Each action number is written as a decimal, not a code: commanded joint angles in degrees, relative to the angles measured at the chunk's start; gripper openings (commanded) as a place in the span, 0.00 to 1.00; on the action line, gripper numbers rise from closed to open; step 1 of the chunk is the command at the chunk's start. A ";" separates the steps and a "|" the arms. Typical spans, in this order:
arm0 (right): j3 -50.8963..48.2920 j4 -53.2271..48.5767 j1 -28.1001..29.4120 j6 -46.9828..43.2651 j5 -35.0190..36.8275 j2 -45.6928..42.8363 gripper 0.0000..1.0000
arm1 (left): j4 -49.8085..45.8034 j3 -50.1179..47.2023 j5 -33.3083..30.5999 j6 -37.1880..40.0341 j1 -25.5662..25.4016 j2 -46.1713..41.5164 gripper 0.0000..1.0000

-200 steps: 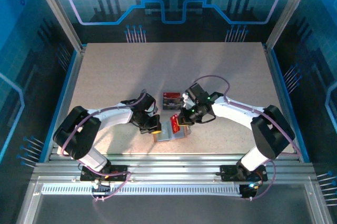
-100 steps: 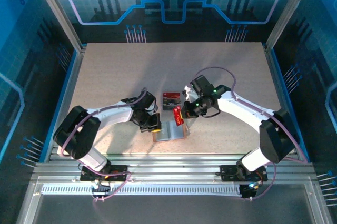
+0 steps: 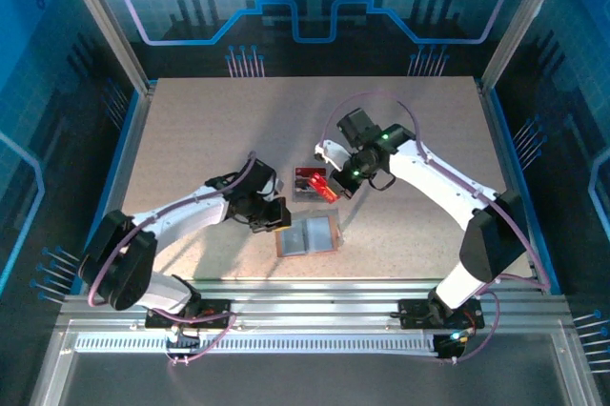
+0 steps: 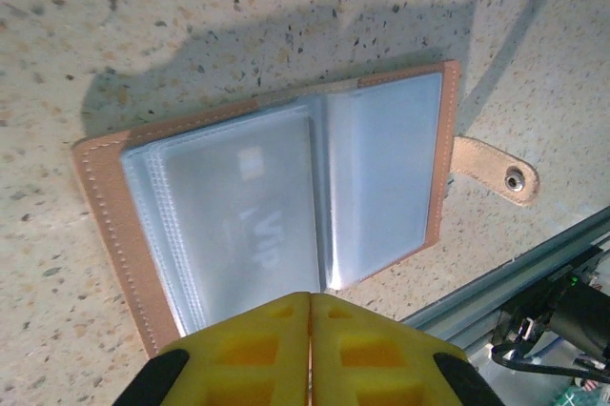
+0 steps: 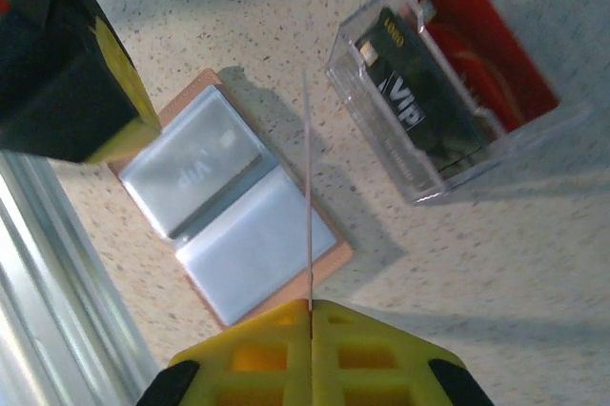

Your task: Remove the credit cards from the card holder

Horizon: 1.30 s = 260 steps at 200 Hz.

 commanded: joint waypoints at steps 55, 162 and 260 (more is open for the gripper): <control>17.01 -14.24 0.25 -21.93 7.01 12.55 0.00 | -6.09 -6.02 -2.58 1.05 5.75 -10.99 0.10; 39.17 -21.00 0.84 -27.19 9.03 29.43 0.00 | -7.24 -7.77 -2.01 2.83 8.77 -12.93 0.10; 46.40 -23.79 1.19 -29.33 12.25 37.56 0.00 | -7.30 -7.31 -0.87 3.76 10.00 -12.39 0.10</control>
